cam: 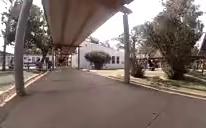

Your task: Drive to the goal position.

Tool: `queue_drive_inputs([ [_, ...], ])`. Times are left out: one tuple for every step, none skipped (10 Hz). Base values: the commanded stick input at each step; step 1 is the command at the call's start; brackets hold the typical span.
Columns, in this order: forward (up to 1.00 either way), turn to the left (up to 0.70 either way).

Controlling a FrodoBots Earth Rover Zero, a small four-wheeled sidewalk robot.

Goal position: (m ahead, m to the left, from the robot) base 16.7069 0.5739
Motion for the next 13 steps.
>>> queue_drive_inputs([
  [0.5, 0.46],
  [0.5, 0.33],
  [0.5, 0.0],
  [0.5, 0.0],
  [0.5, 0.0],
  [0.5, 0.0],
  [0.5, 0.0],
  [0.5, 0.0],
  [0.5, 0.0],
  [0.5, 0.0],
  [0.5, 0.0],
  [0.5, 0.0],
  [0.5, 0.0],
])
